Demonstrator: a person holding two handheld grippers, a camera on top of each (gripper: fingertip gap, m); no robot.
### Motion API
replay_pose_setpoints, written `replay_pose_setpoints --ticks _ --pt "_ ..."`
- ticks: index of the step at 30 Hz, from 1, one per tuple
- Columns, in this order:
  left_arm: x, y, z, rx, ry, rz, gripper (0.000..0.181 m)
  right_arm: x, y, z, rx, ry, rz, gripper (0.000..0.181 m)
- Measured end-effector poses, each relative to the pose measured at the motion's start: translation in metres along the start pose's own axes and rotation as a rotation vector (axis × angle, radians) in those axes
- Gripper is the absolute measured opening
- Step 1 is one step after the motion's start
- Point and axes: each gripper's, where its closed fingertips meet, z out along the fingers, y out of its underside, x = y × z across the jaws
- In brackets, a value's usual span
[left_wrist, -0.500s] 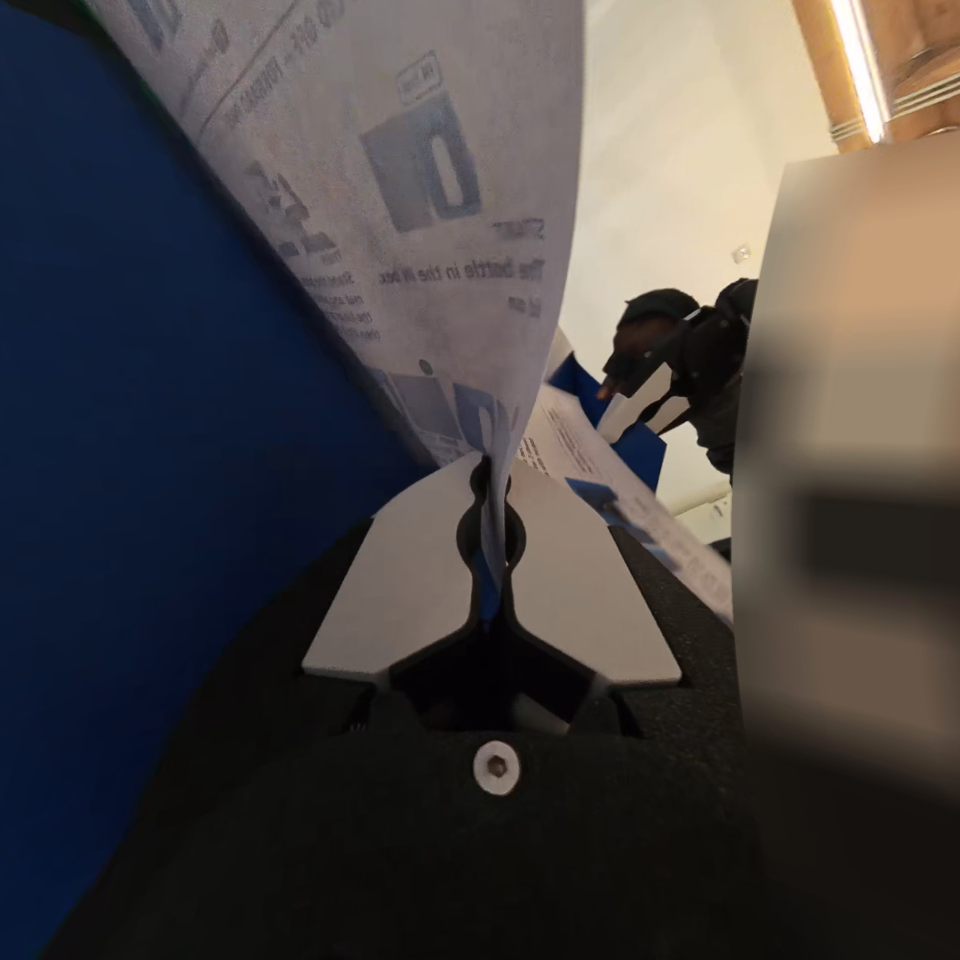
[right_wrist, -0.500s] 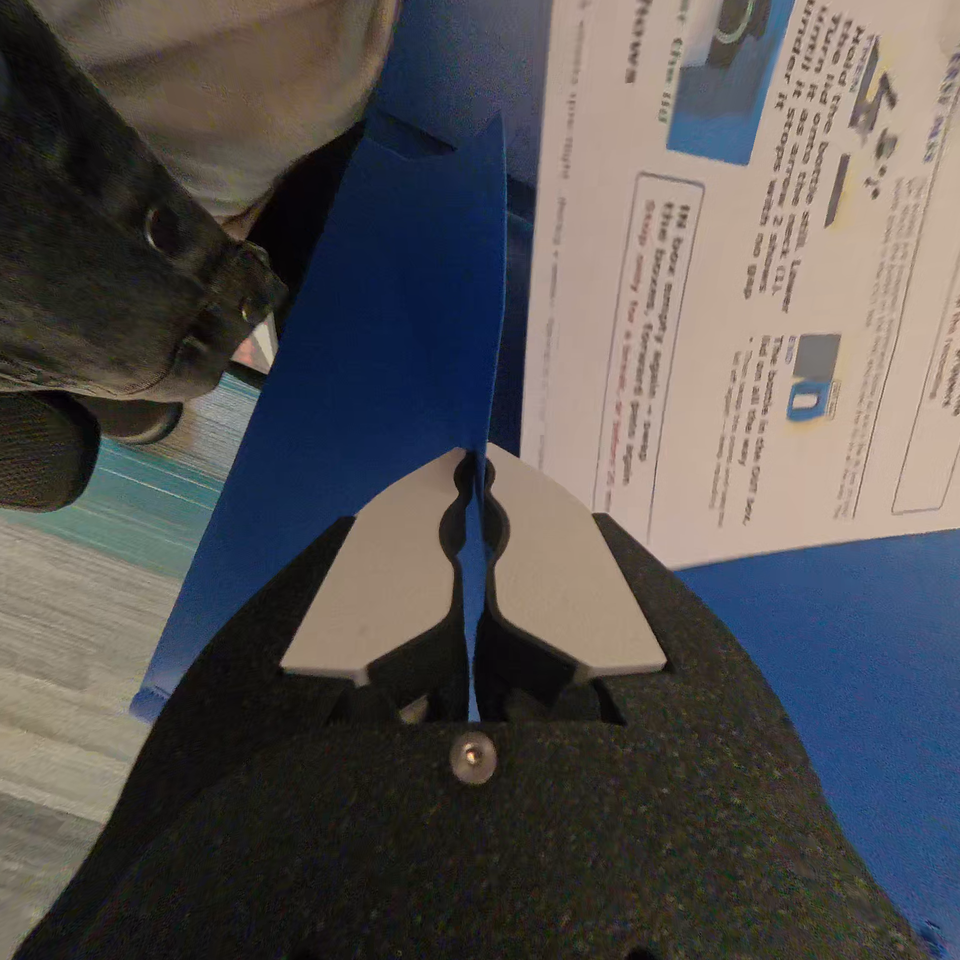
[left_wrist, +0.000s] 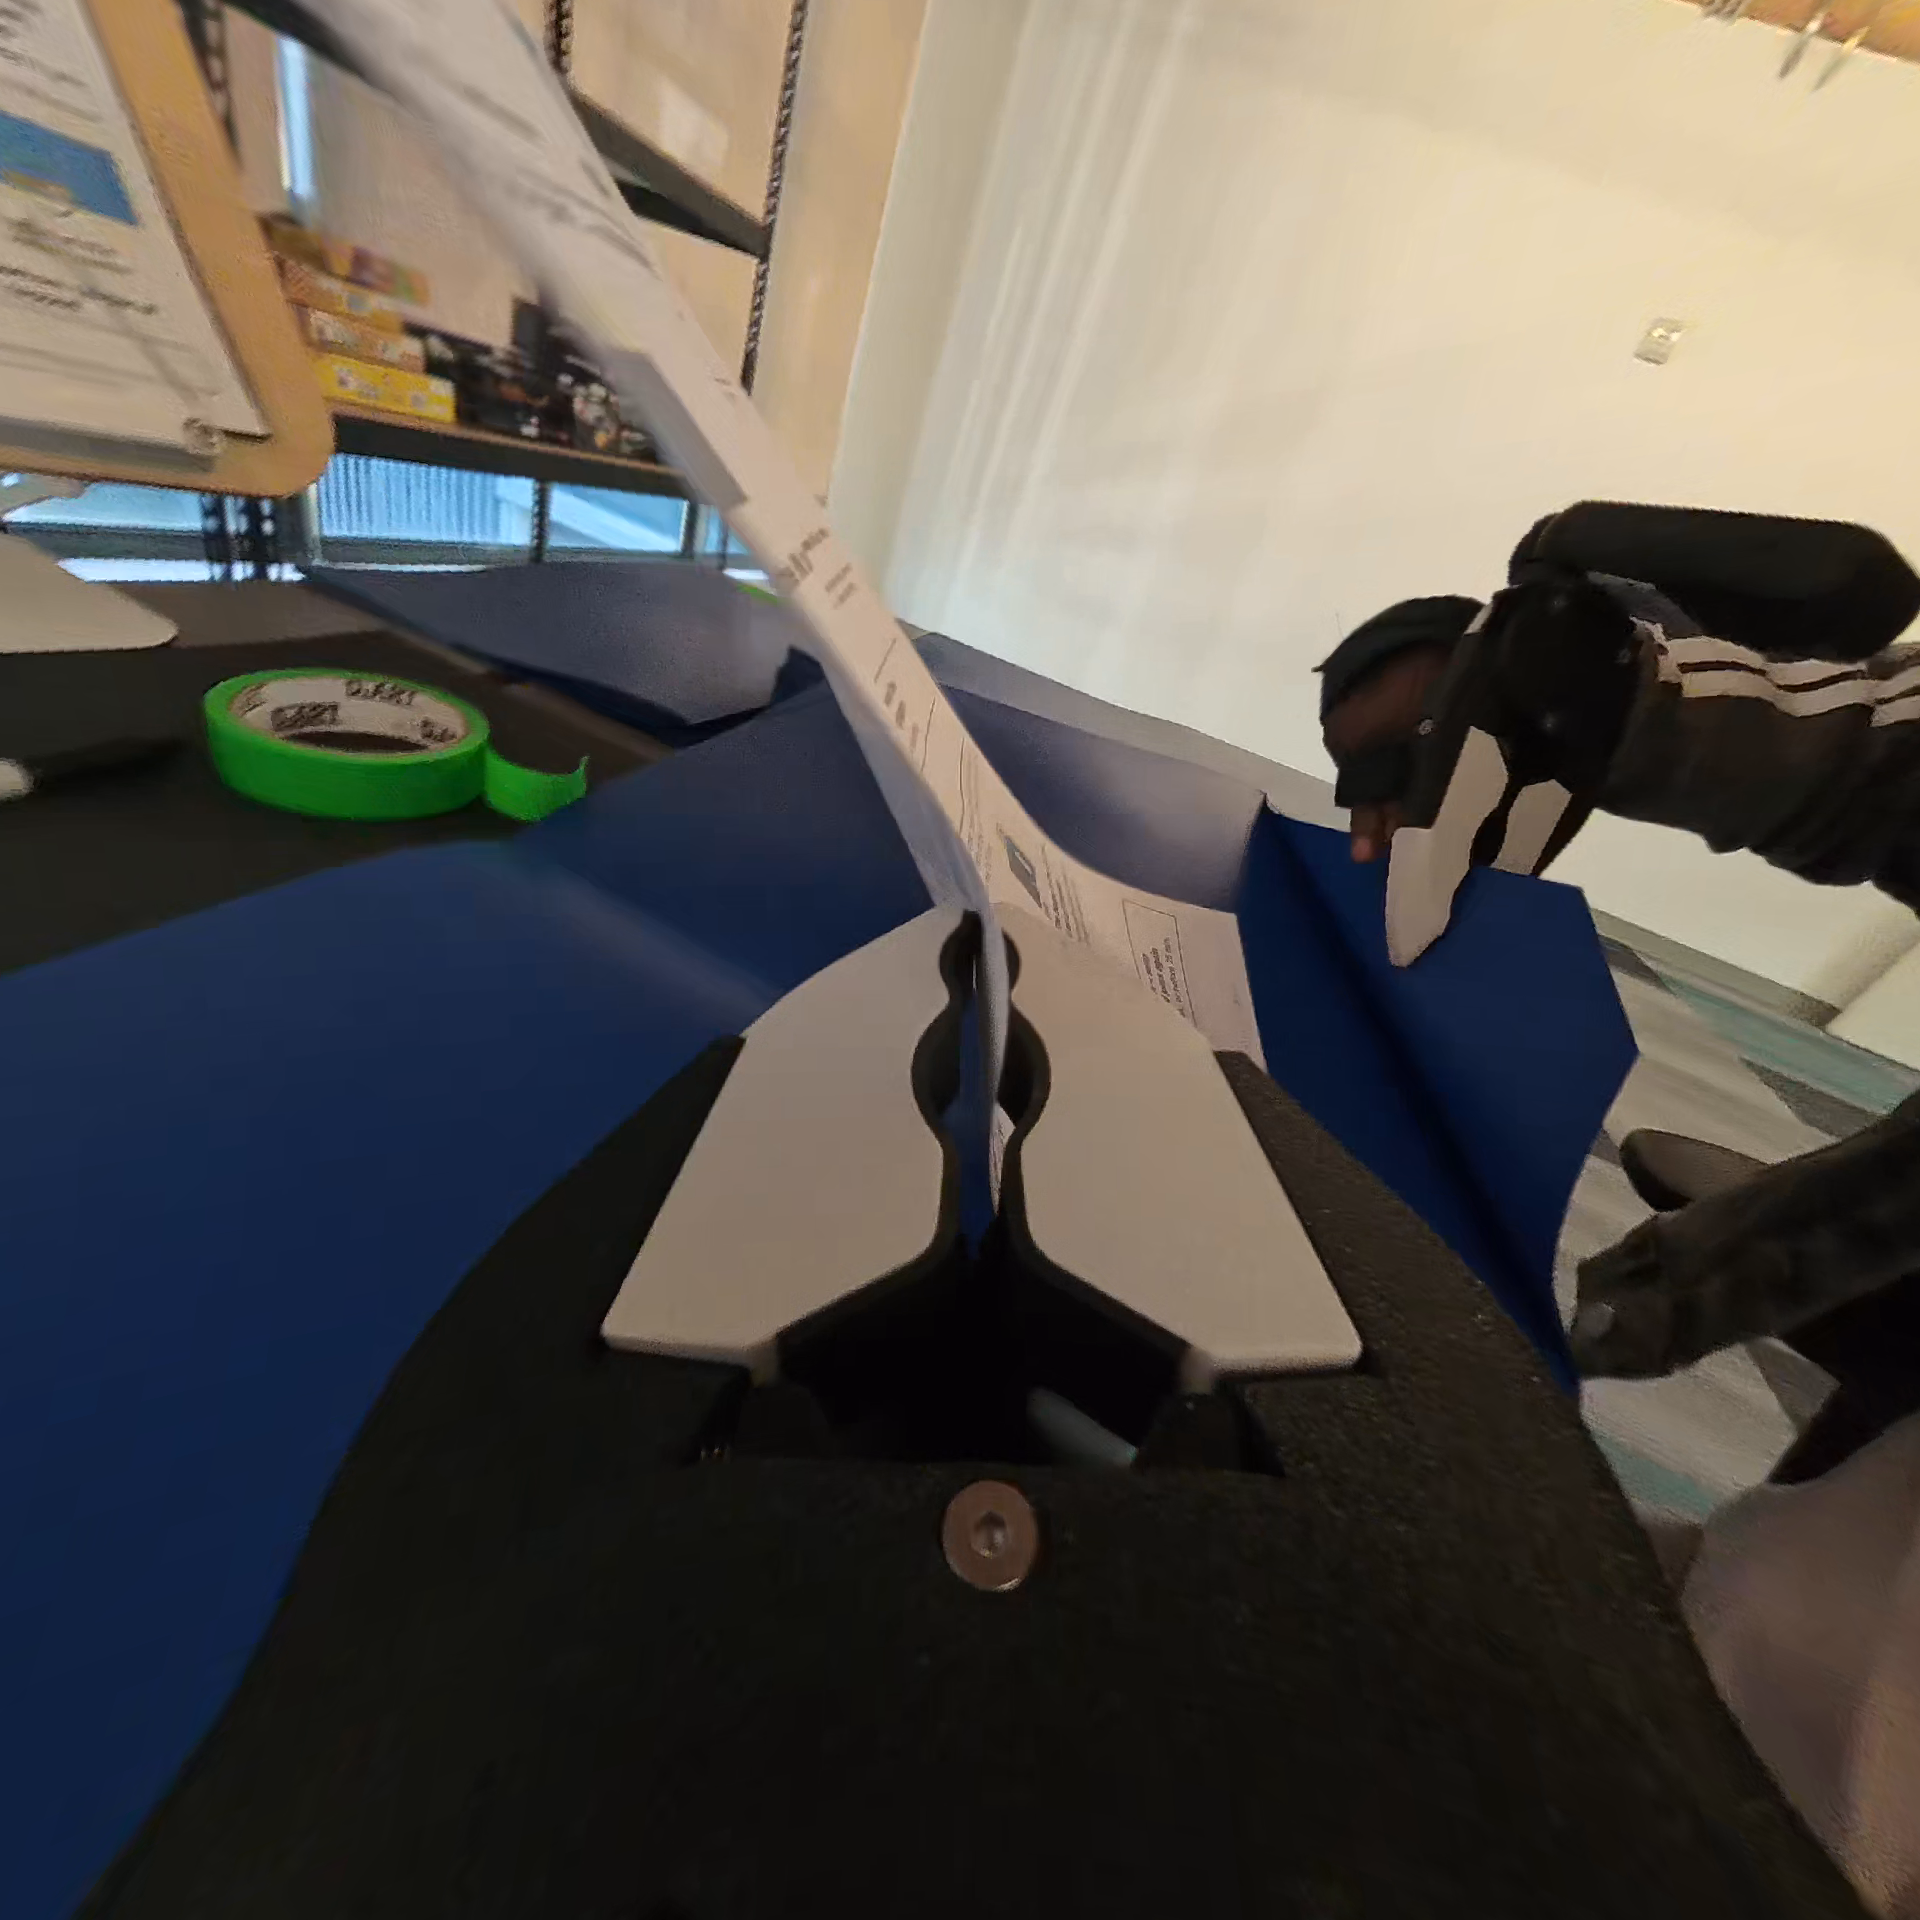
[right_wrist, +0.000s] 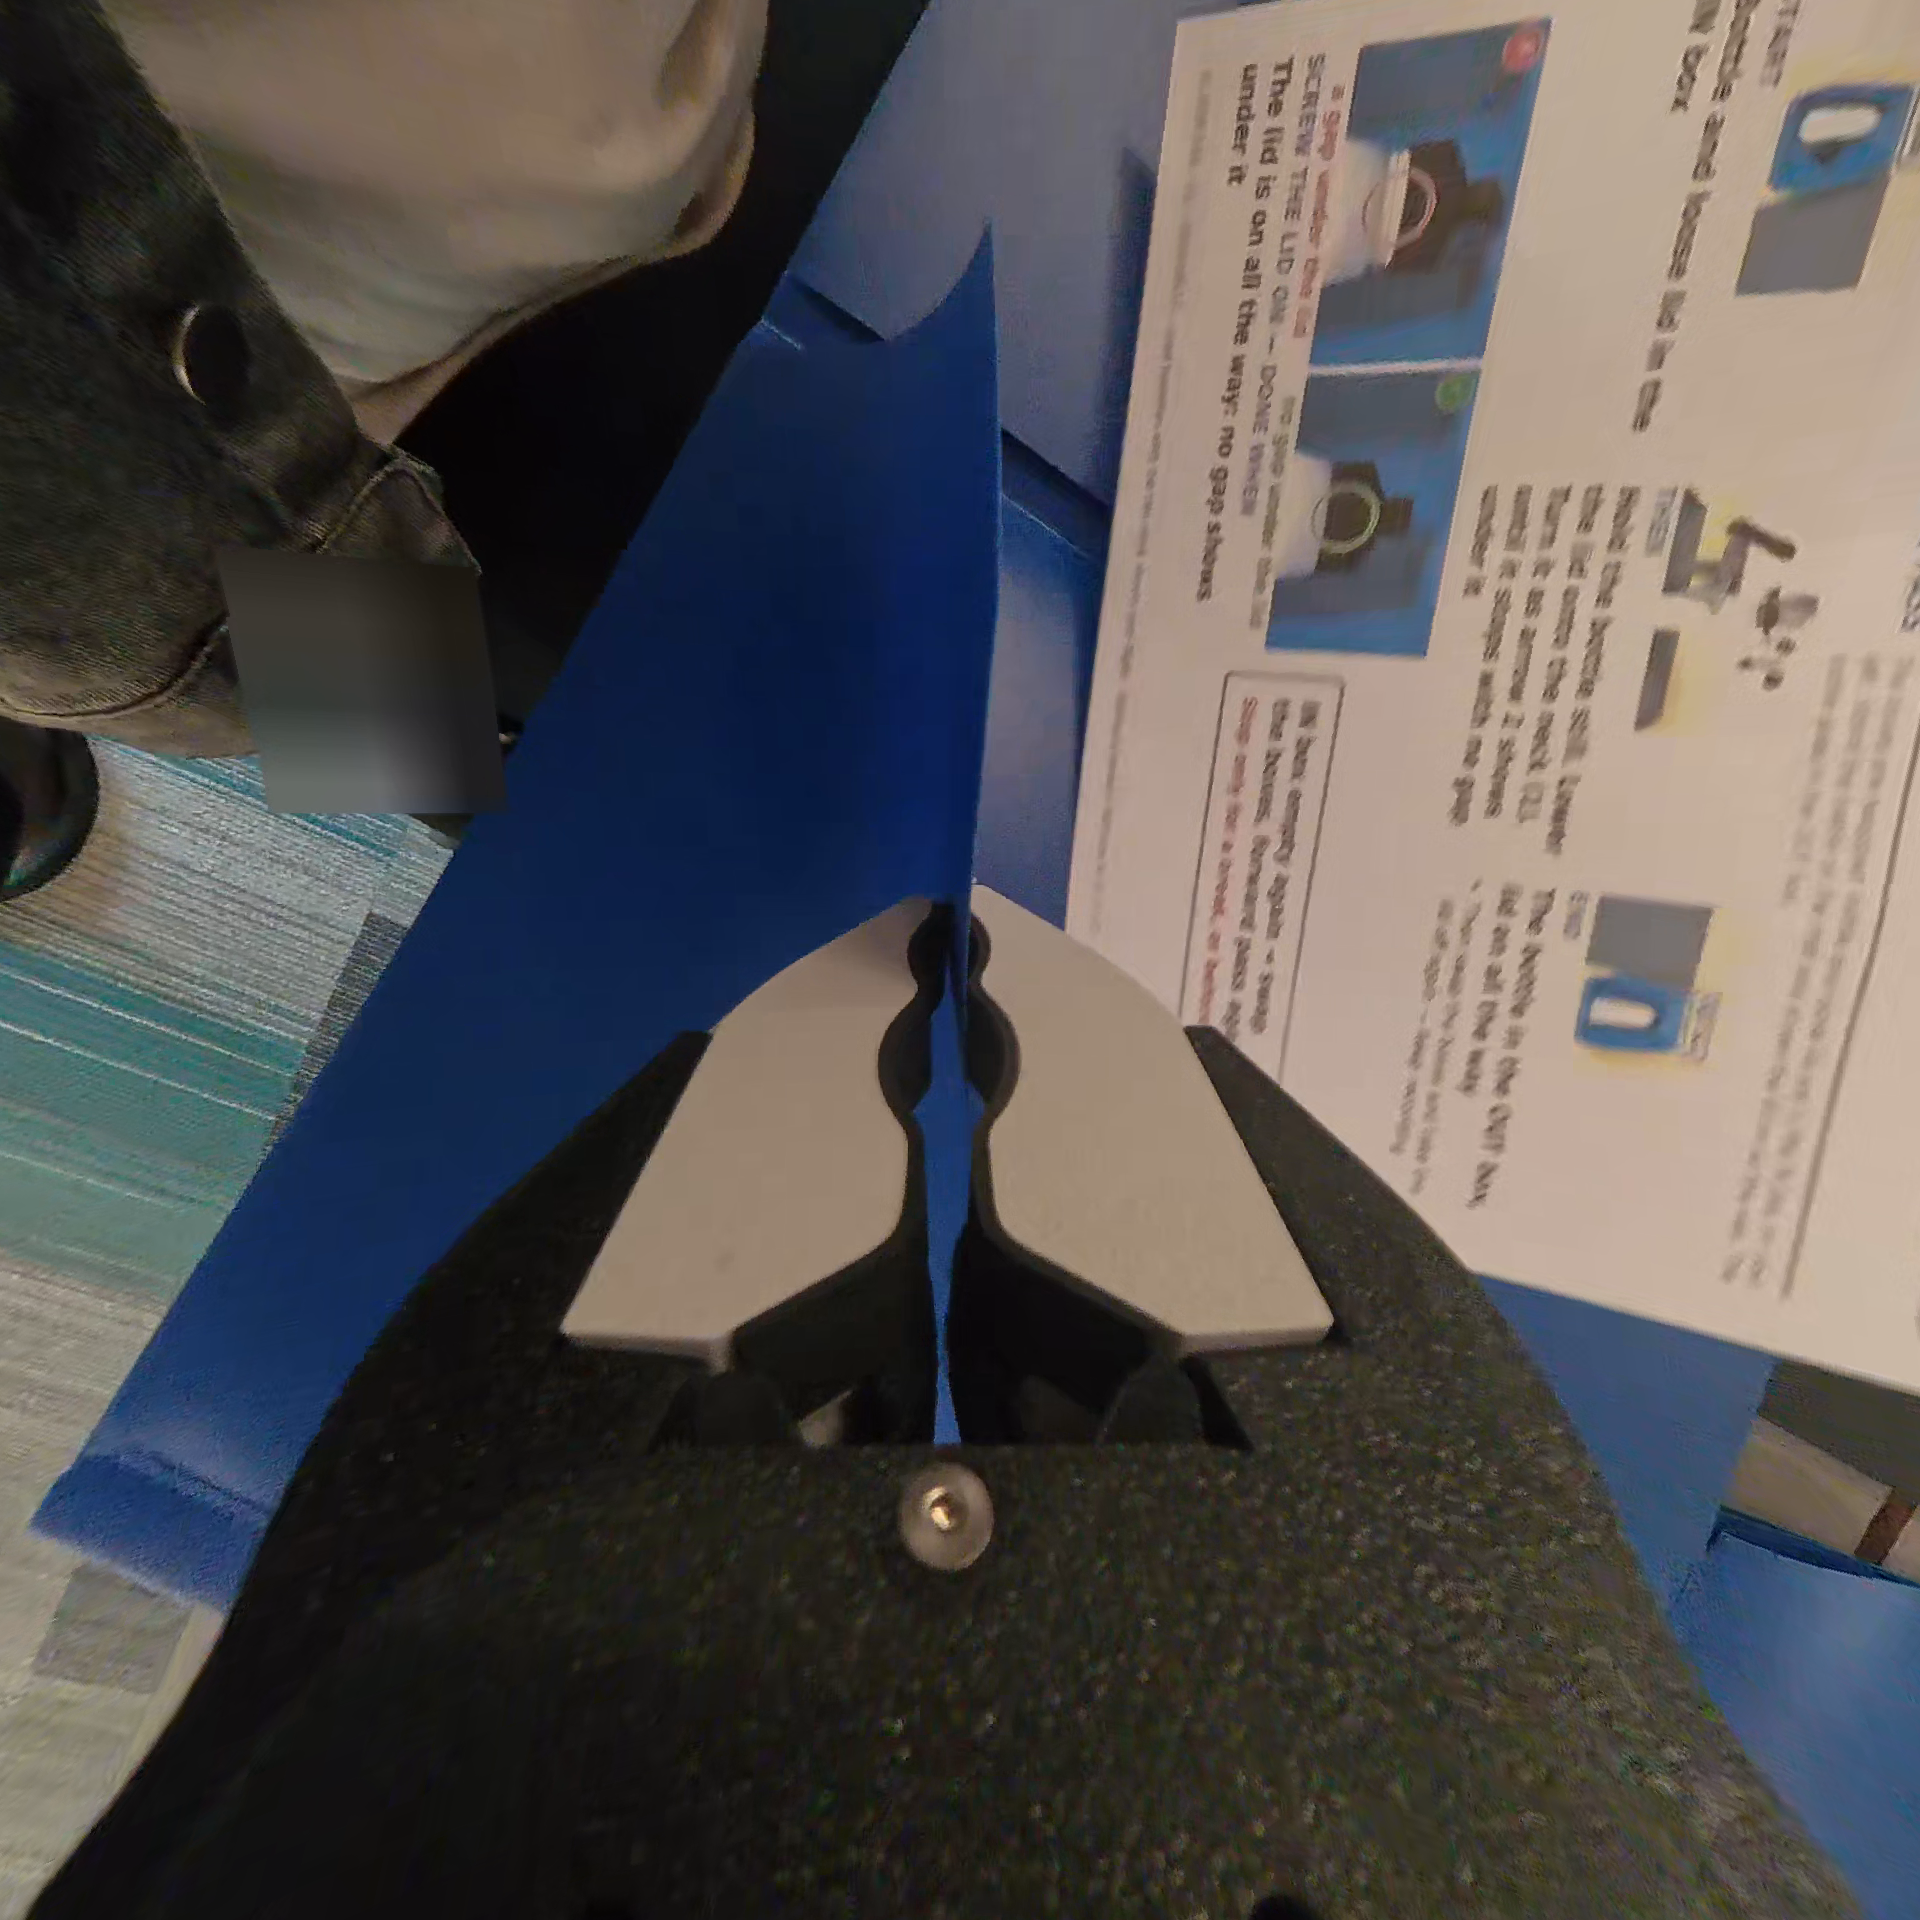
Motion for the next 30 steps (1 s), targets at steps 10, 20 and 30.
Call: replay_pose_setpoints --ticks 10,20,30 --pt "0.034 0.029 0.101 -0.022 0.158 -0.153 0.001 0.005 0.010 -0.003 0.008 0.029 0.031 0.000" --pt "0.073 0.067 0.149 -0.086 0.203 -0.348 0.002 0.007 0.019 -0.004 0.034 0.033 0.054 0.000" --pt "0.062 0.084 0.142 -0.281 0.285 -0.514 0.001 0.007 0.024 0.001 0.028 0.024 0.067 0.000"
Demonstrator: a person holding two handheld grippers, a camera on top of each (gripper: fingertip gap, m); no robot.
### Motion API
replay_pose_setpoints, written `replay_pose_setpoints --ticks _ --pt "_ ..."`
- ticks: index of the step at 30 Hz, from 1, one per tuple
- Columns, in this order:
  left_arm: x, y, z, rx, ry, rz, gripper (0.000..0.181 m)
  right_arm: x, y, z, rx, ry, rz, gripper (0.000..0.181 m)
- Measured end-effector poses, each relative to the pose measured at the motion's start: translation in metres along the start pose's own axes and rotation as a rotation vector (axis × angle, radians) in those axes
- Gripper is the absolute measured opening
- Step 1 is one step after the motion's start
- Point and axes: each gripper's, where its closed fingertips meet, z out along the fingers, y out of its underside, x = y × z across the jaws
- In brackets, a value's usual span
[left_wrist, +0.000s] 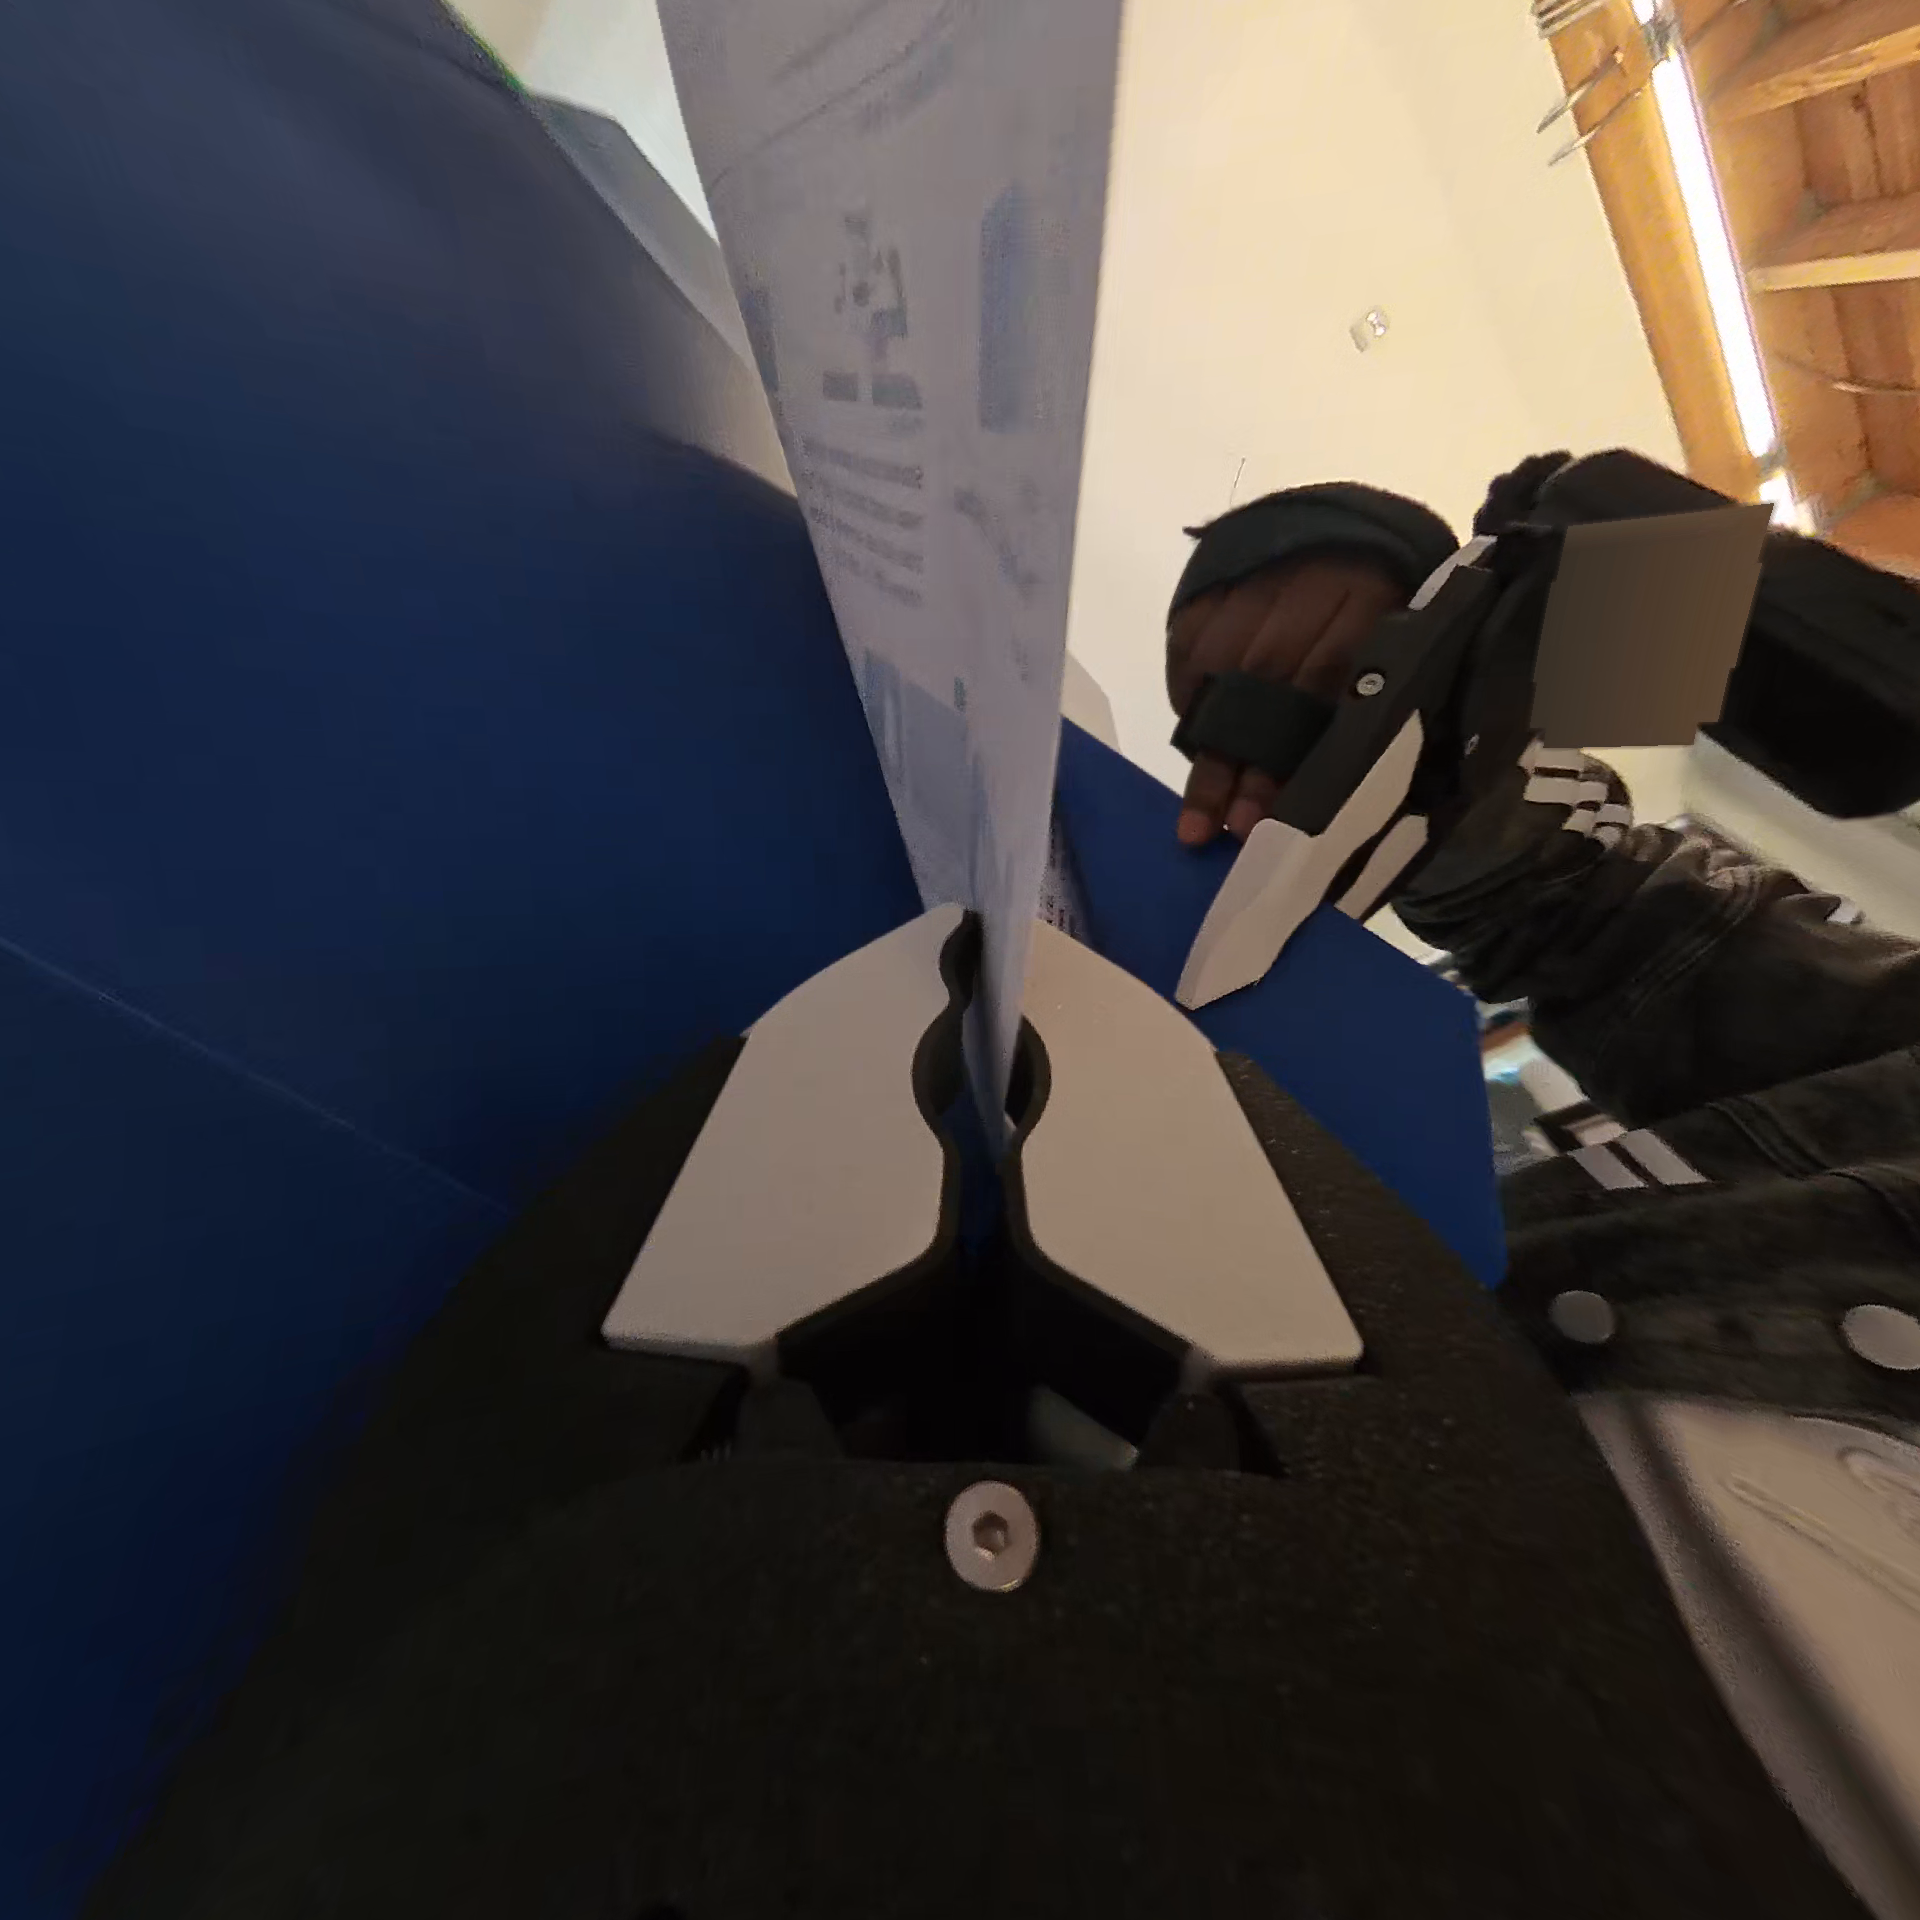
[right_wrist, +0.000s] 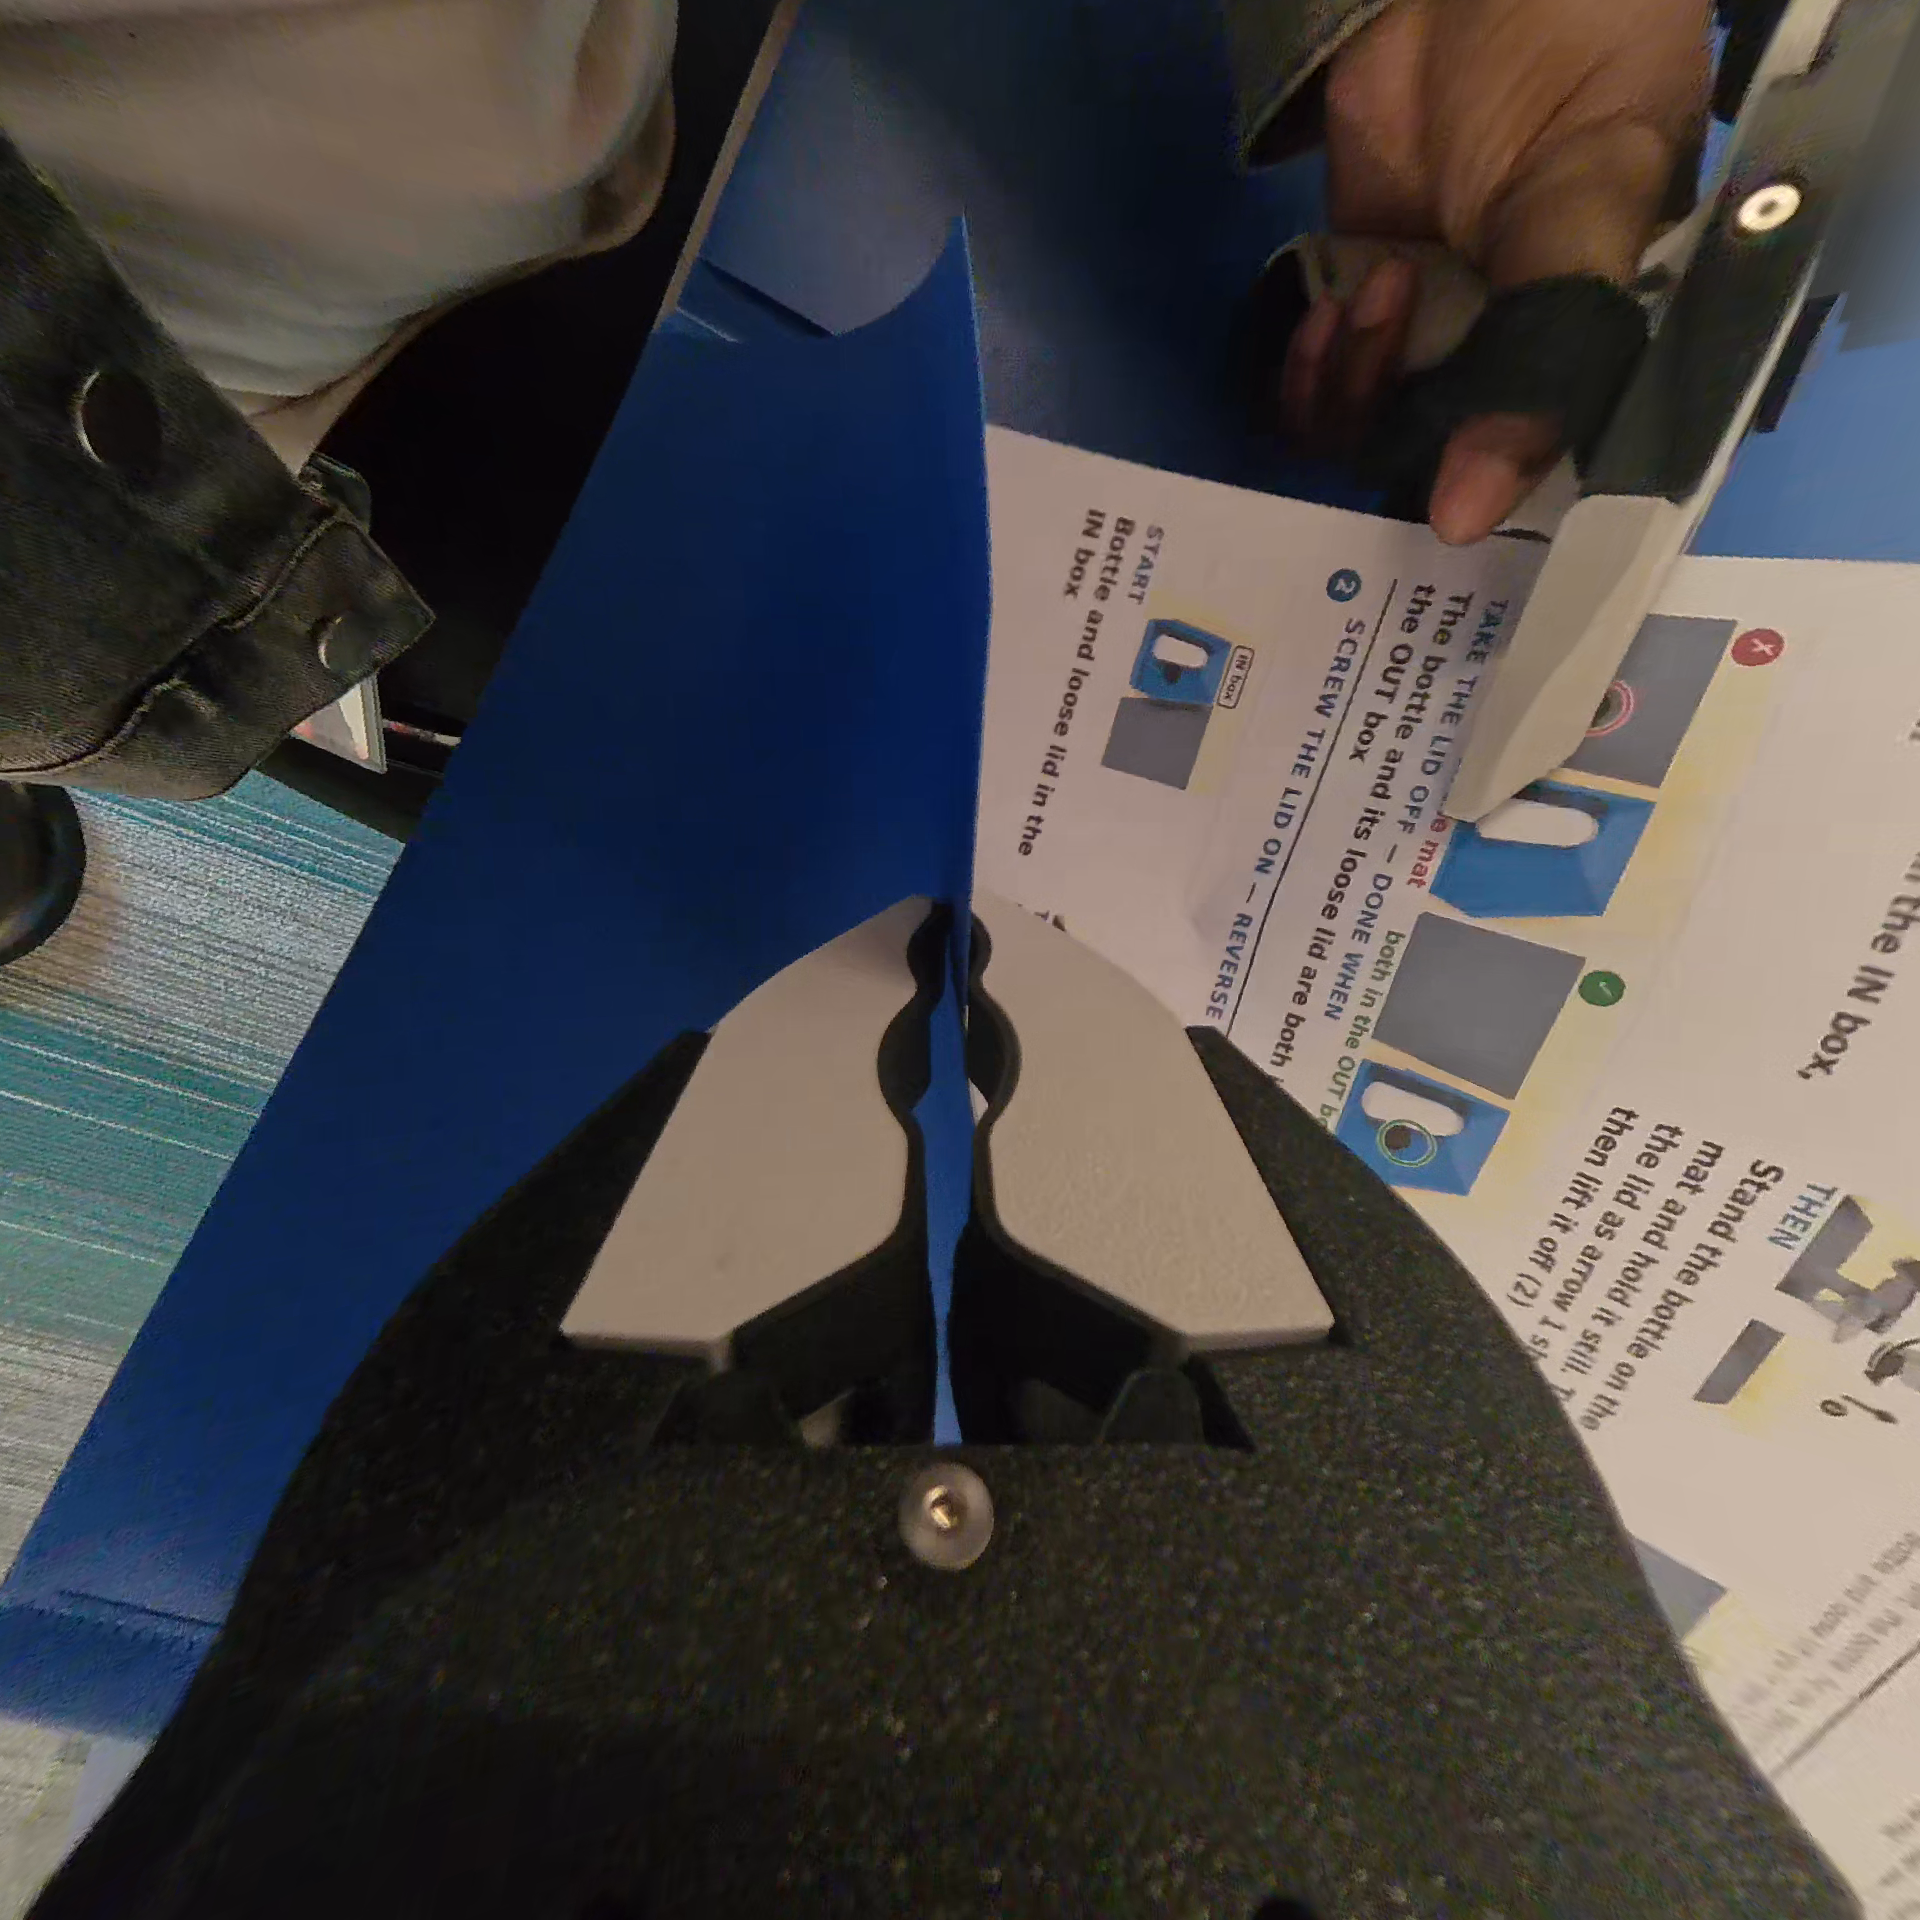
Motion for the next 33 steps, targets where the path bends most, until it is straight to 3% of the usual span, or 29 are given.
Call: replay_pose_setpoints --ticks 9,17,29,33 --pt "-0.014 0.012 0.014 -0.100 -0.073 -0.076 0.000 0.001 0.003 0.003 -0.012 -0.007 0.012 0.001" --pt "-0.018 0.017 0.017 -0.148 -0.048 -0.196 0.001 0.001 0.004 0.005 -0.017 -0.008 0.022 0.001" --pt "-0.031 0.021 0.018 -0.275 -0.150 -0.144 0.002 0.001 0.005 0.008 -0.033 -0.014 0.031 0.001" --pt "-0.031 0.031 0.019 -0.337 -0.153 -0.133 0.030 0.001 0.006 0.009 -0.027 -0.014 0.044 0.001"
